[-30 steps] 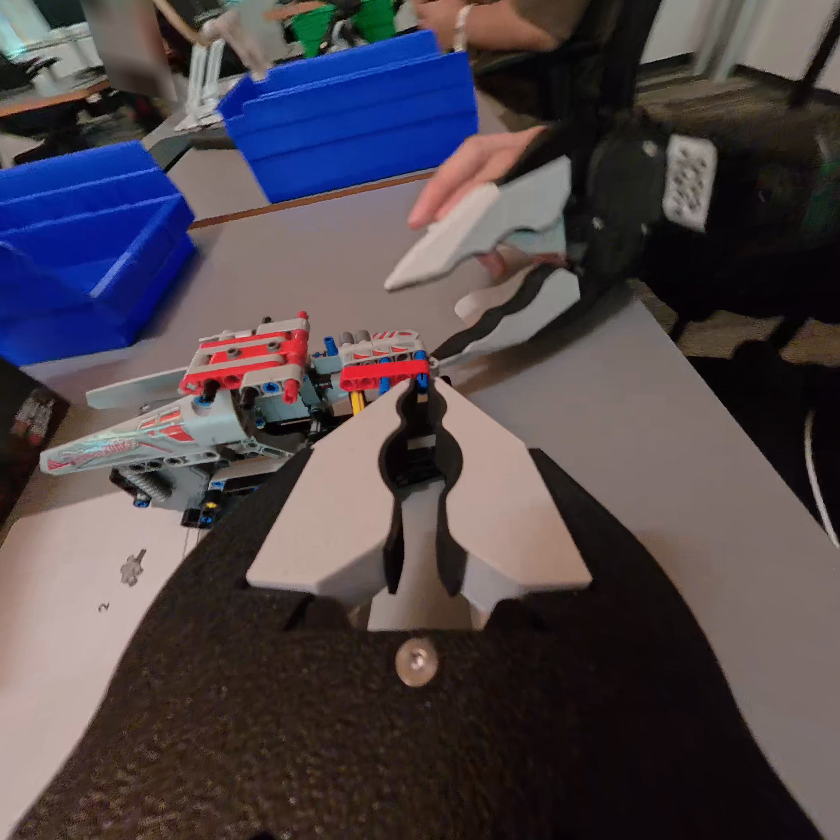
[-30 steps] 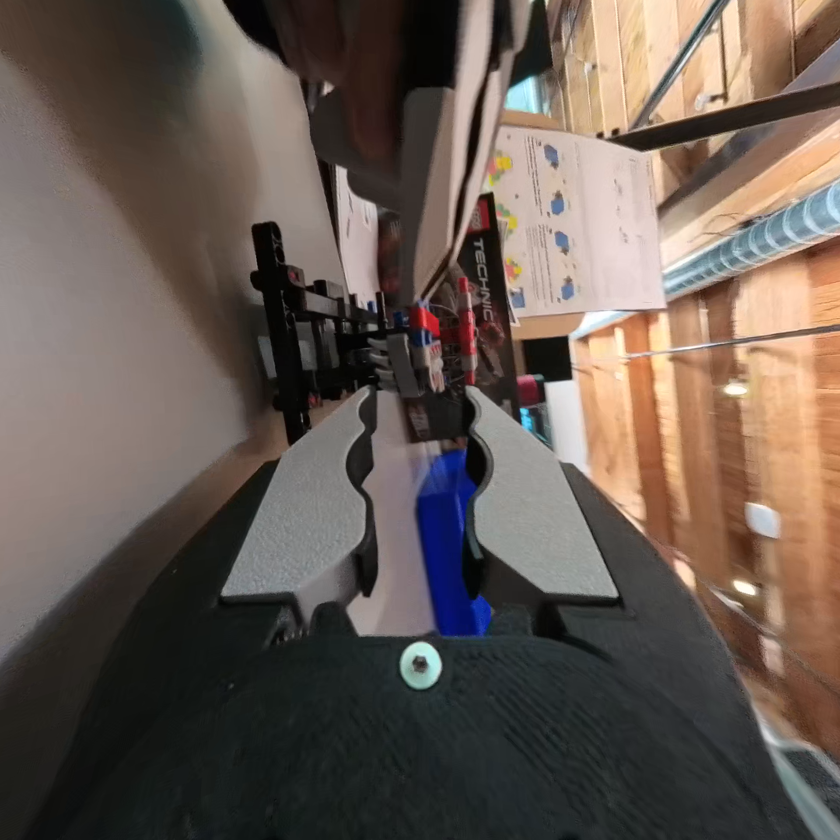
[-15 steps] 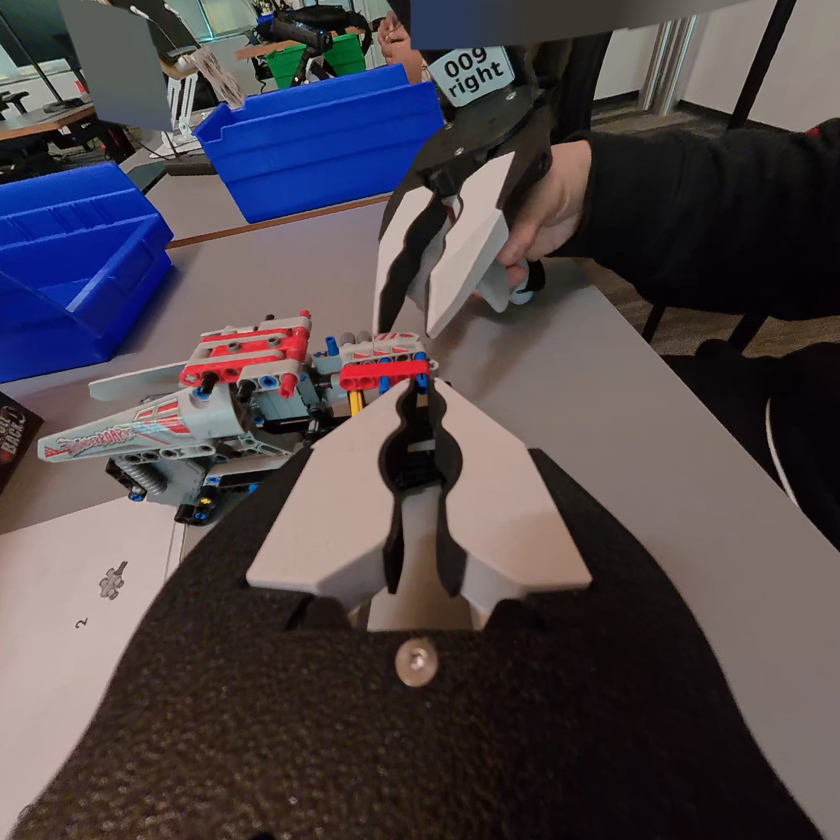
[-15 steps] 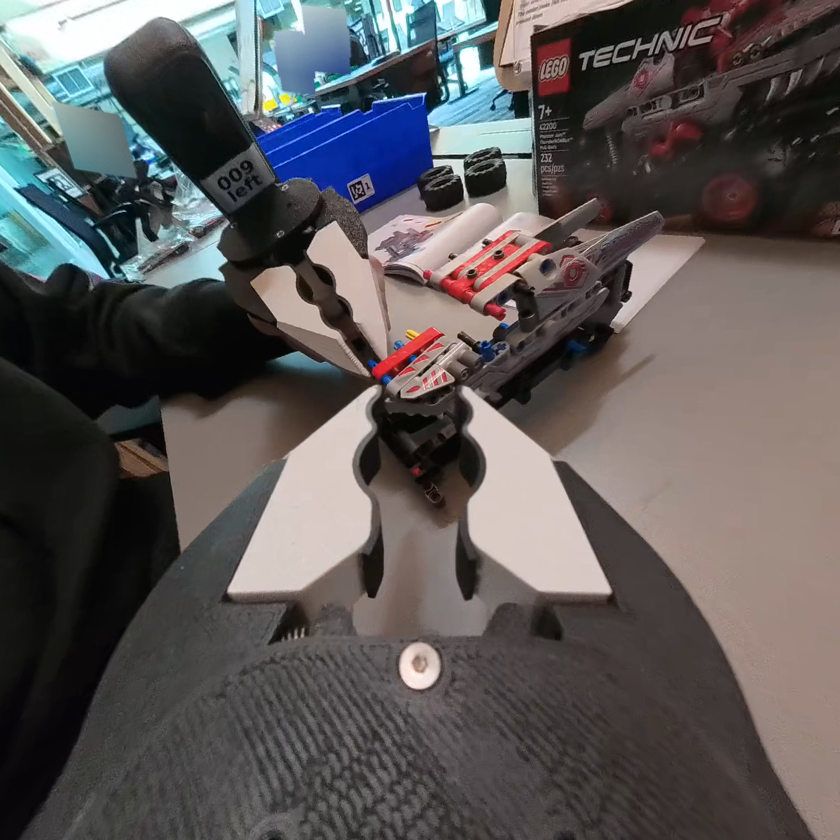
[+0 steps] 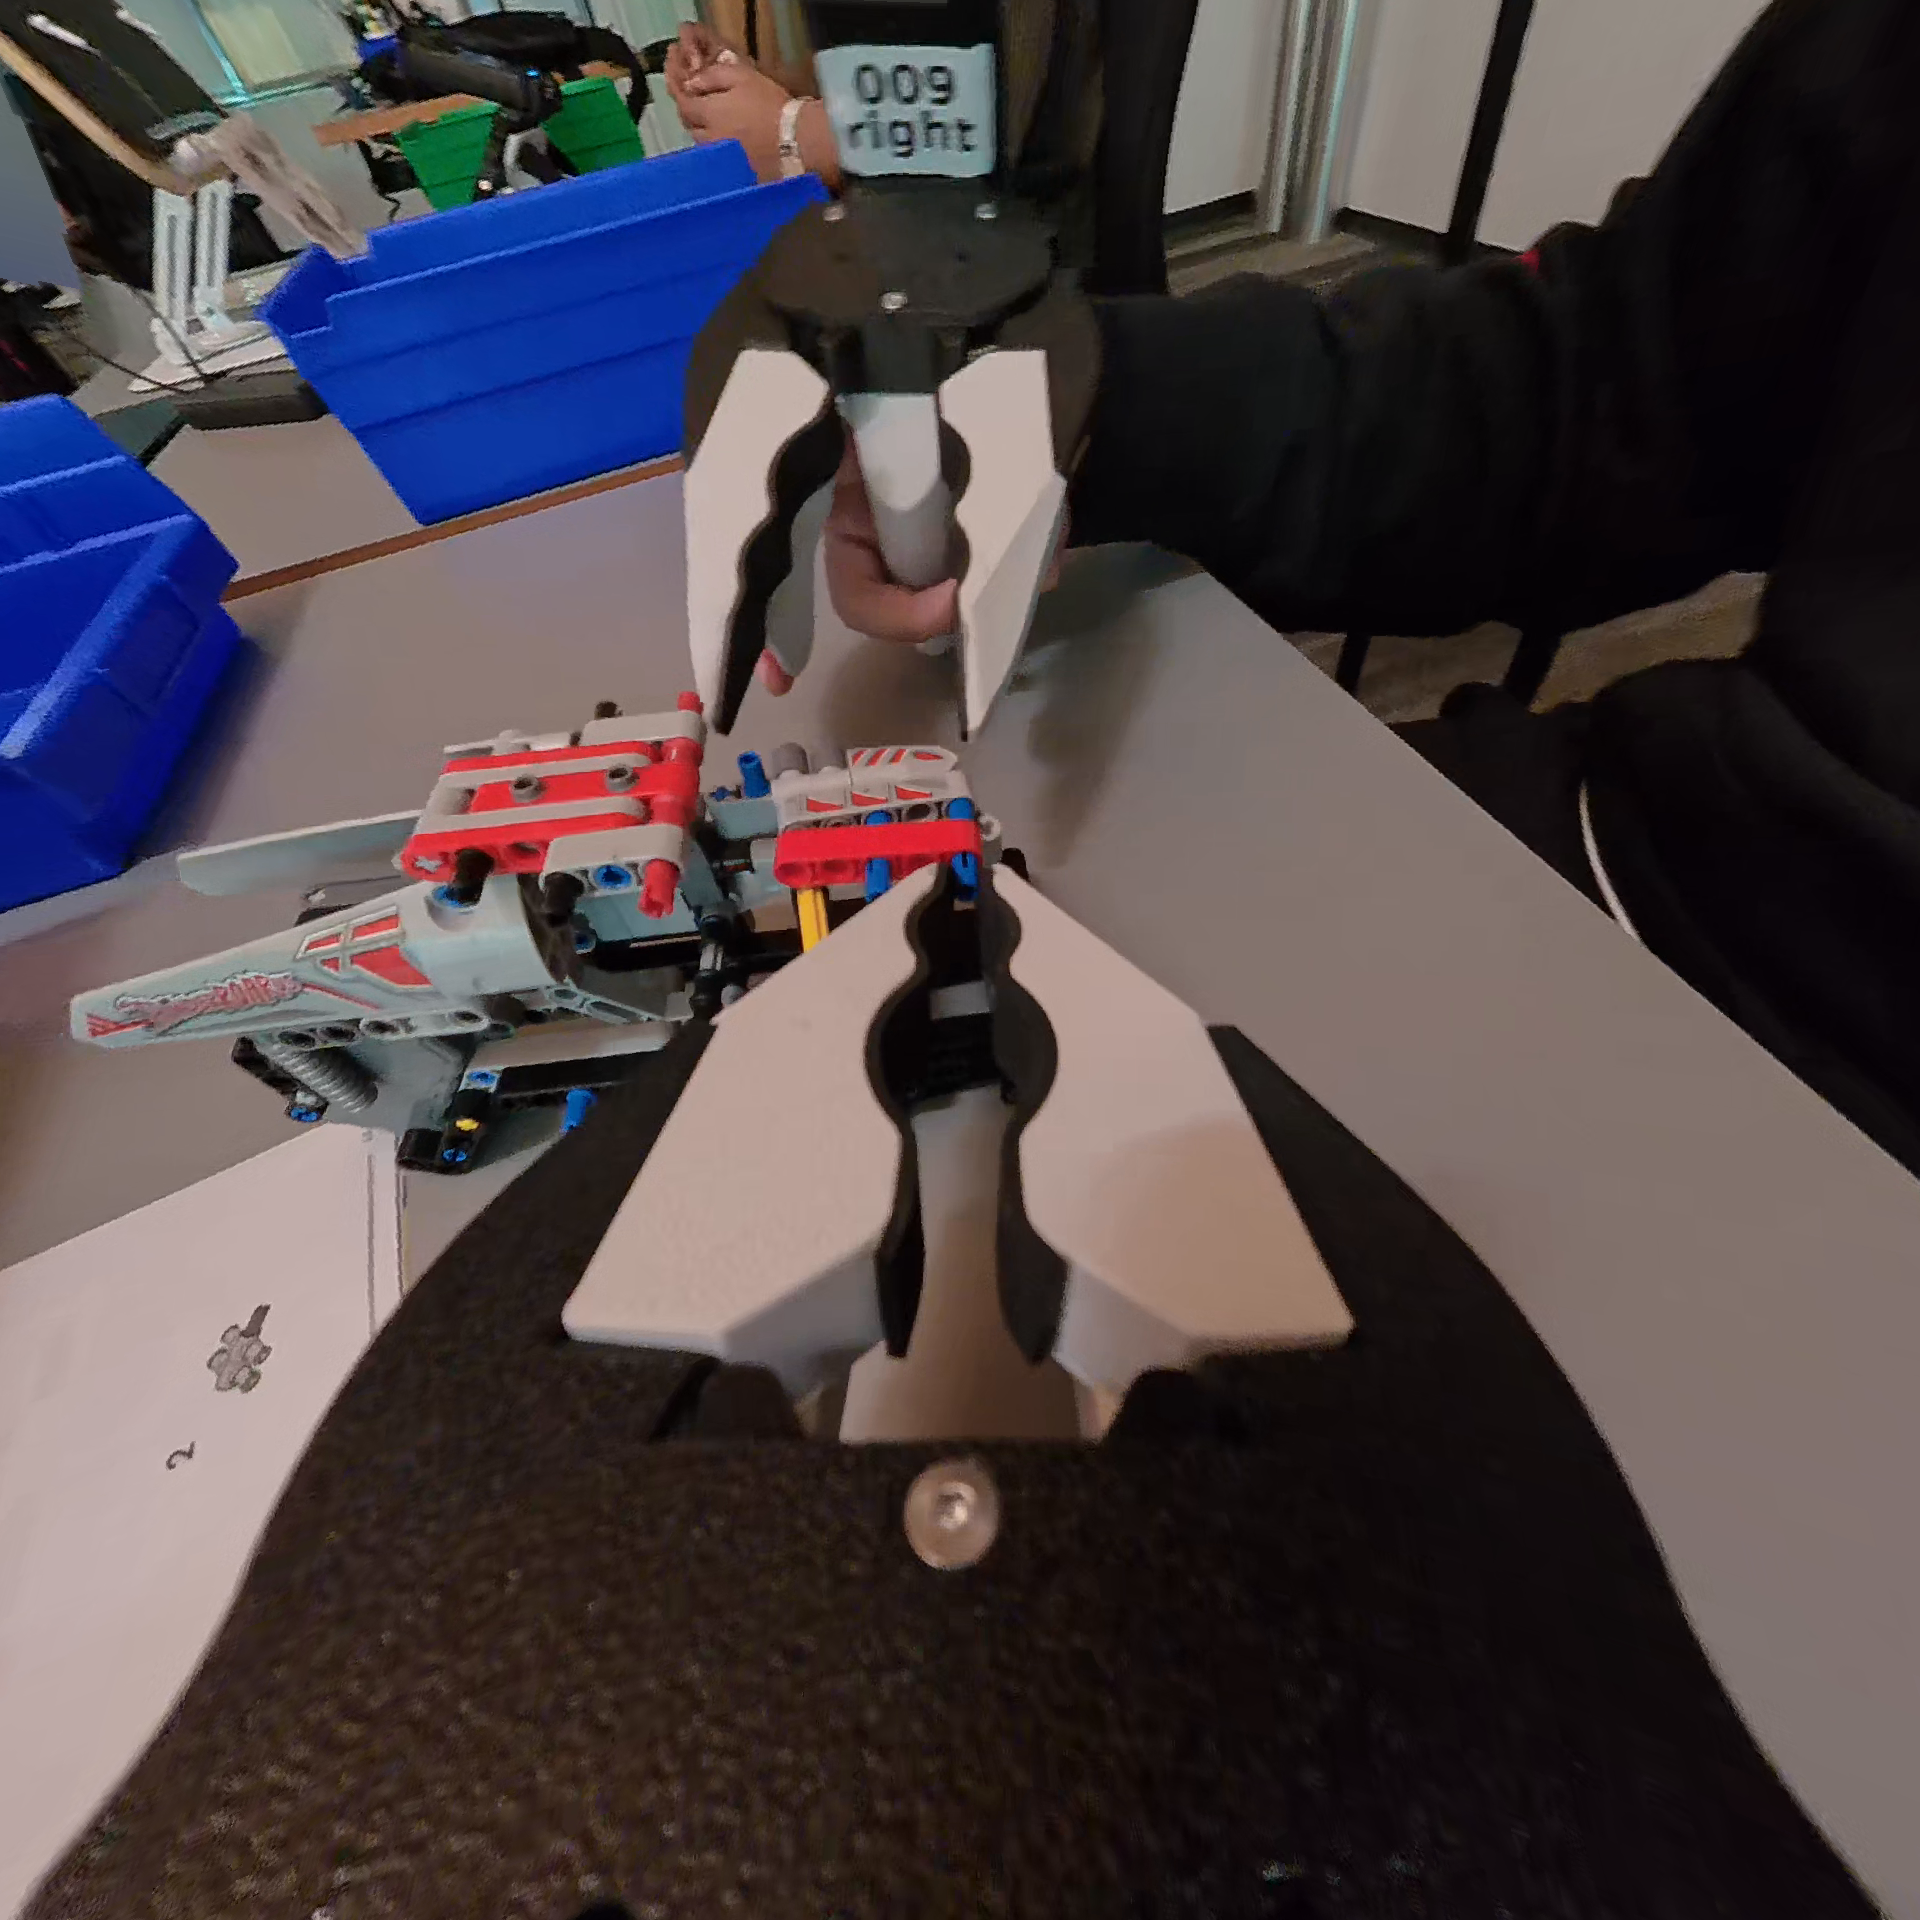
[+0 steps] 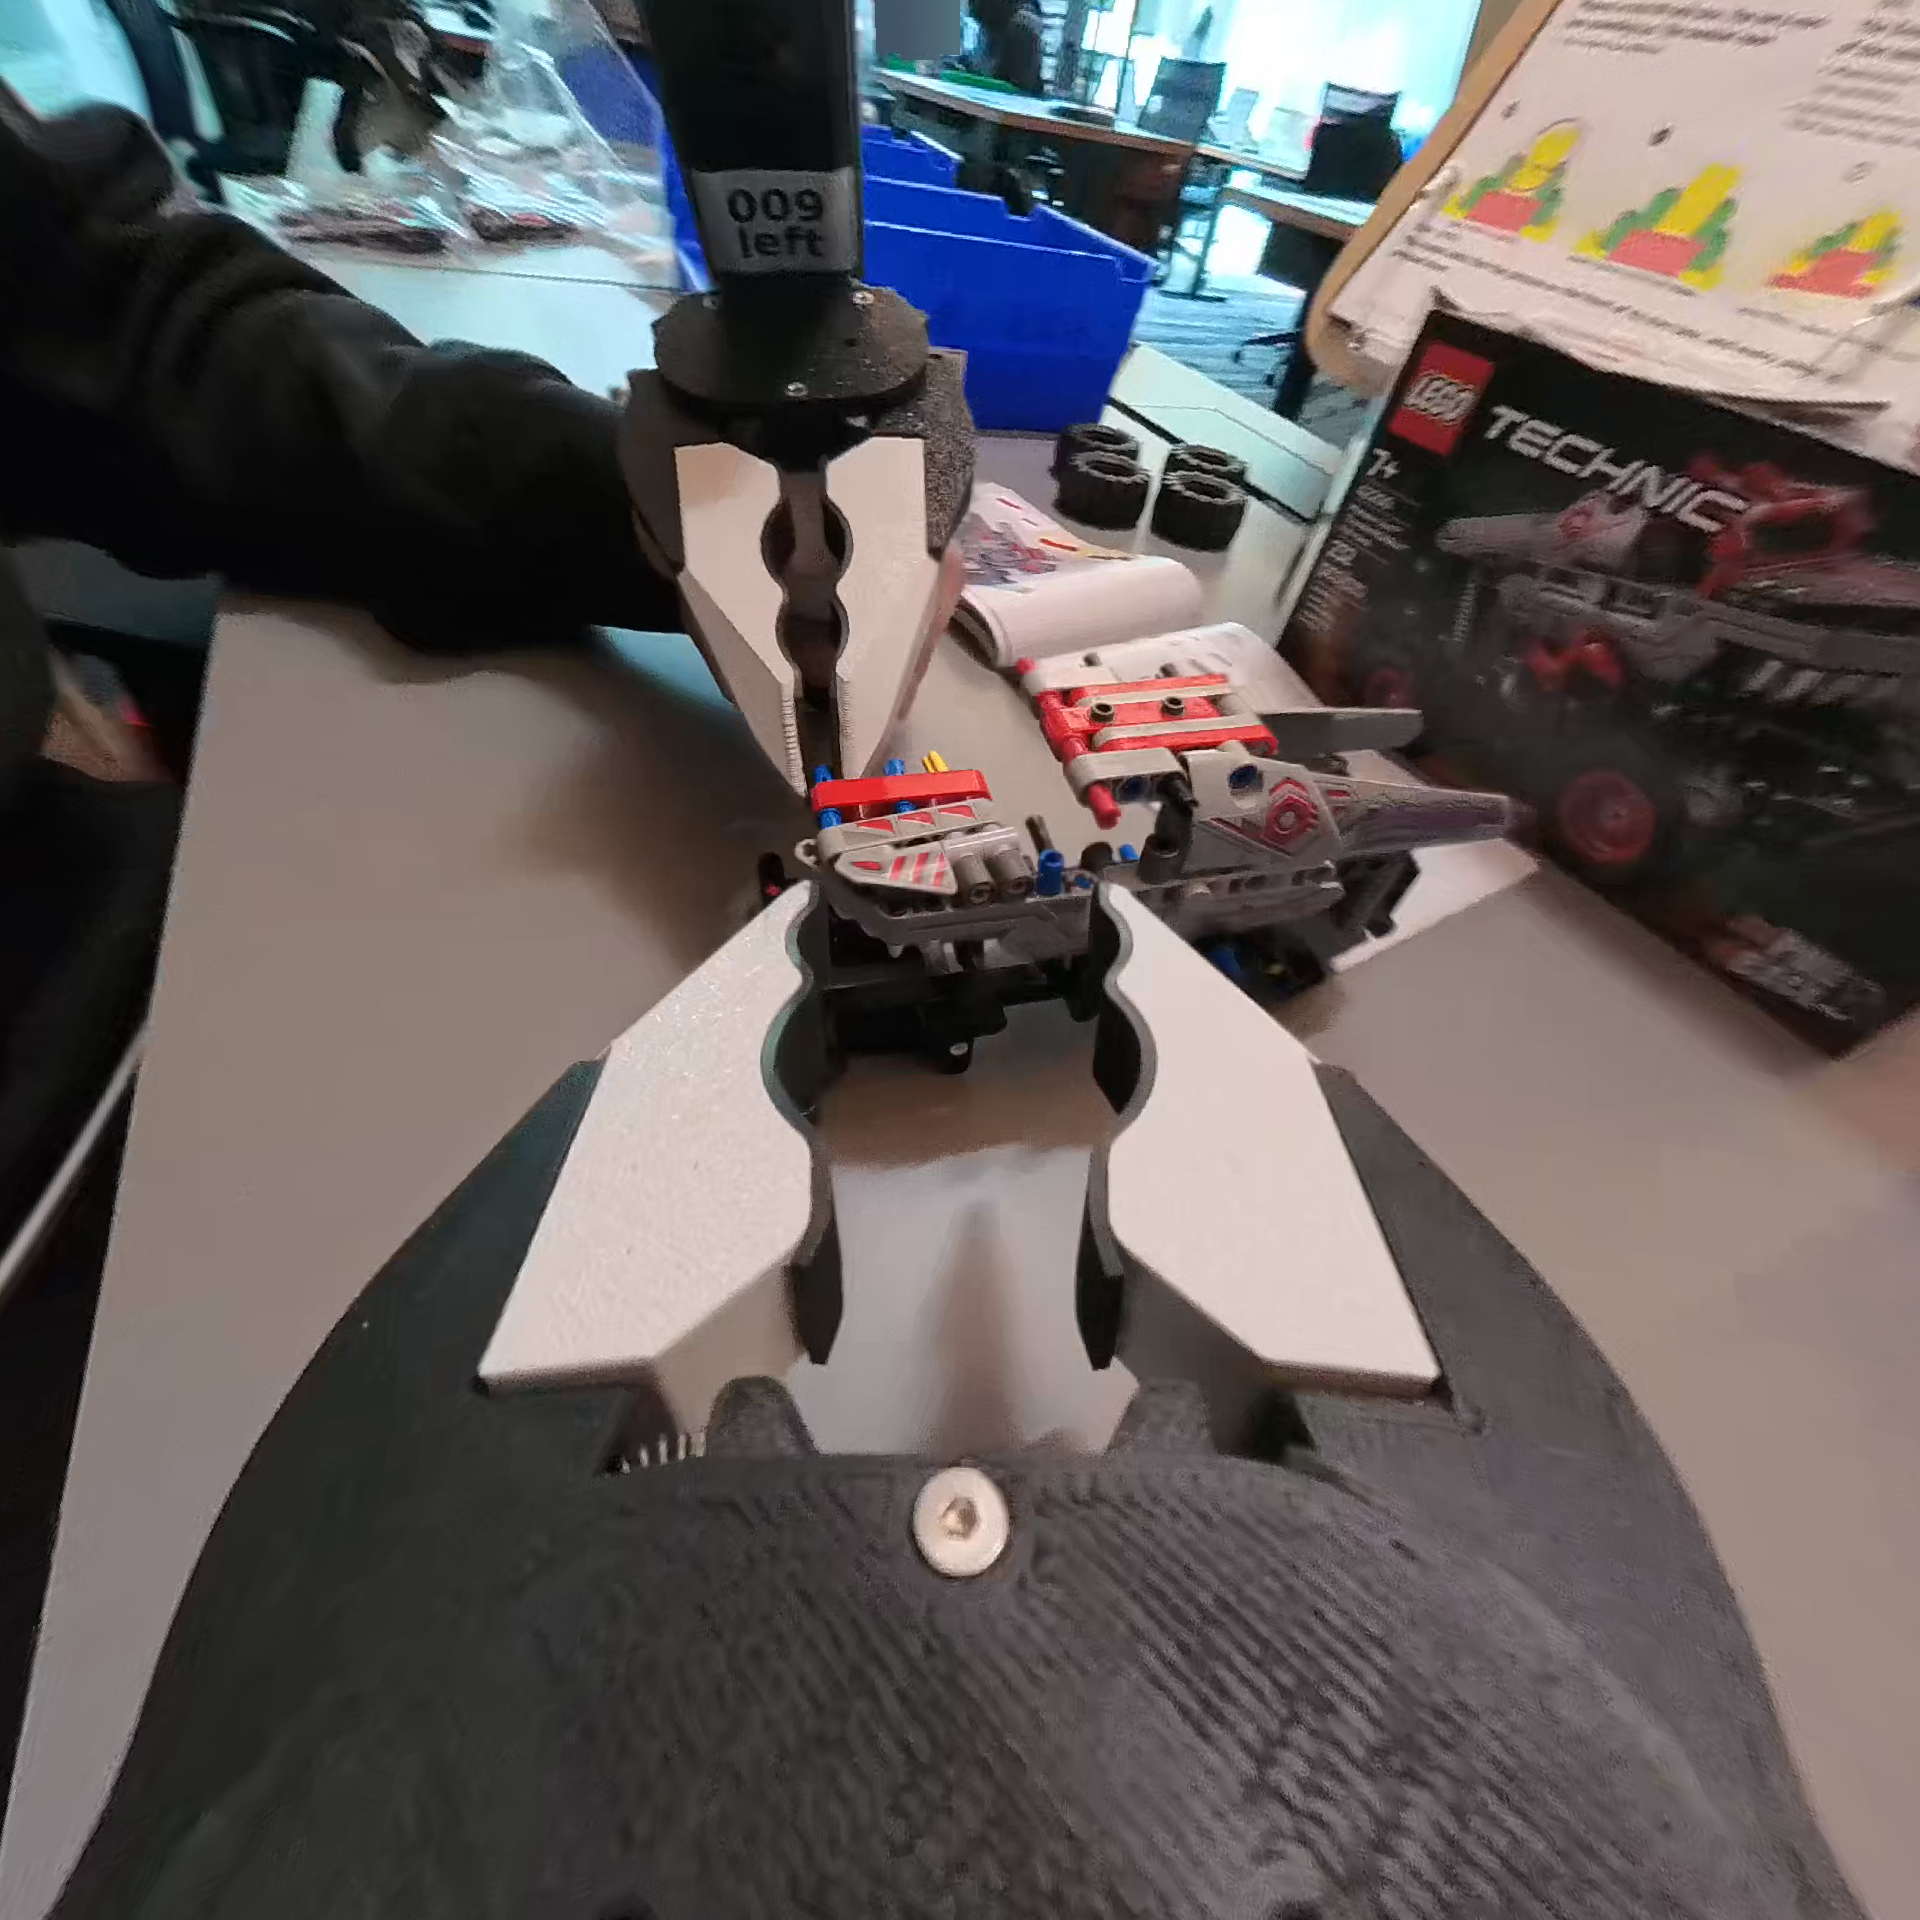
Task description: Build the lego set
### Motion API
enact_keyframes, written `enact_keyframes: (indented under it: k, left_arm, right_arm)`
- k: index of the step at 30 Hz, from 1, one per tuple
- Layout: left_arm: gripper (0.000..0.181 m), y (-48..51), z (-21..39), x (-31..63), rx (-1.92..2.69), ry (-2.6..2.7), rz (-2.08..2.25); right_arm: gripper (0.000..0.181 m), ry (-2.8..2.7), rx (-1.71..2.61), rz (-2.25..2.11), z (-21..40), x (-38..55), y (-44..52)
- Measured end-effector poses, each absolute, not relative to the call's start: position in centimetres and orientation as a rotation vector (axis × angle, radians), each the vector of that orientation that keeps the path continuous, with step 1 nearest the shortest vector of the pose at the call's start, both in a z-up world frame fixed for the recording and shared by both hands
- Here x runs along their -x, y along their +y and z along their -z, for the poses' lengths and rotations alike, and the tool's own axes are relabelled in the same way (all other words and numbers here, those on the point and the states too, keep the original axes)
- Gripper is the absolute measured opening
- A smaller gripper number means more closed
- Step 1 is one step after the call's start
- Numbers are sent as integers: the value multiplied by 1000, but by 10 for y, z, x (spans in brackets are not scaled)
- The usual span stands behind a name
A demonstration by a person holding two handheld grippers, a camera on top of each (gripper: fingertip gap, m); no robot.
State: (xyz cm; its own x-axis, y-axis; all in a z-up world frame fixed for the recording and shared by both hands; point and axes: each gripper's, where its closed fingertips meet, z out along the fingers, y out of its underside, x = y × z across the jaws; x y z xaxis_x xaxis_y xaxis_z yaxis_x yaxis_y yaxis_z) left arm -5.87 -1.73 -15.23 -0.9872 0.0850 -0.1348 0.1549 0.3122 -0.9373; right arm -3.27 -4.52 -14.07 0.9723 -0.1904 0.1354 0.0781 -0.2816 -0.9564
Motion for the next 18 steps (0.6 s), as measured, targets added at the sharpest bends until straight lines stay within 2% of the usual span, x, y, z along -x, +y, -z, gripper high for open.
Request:
enact_keyframes:
  k: [4,10,18]
  left_arm:
    - [1,-8,153,63,-302,2526,1820]
    - [1,-1,153,64,-317,2528,1839]
    - [1,0,153,63,-315,2525,1835]
  right_arm:
    - [50,44,1818,163,139,39,-30]
    - [43,9,1808,279,139,45,-17]
    - [44,24,1825,235,141,43,-14]
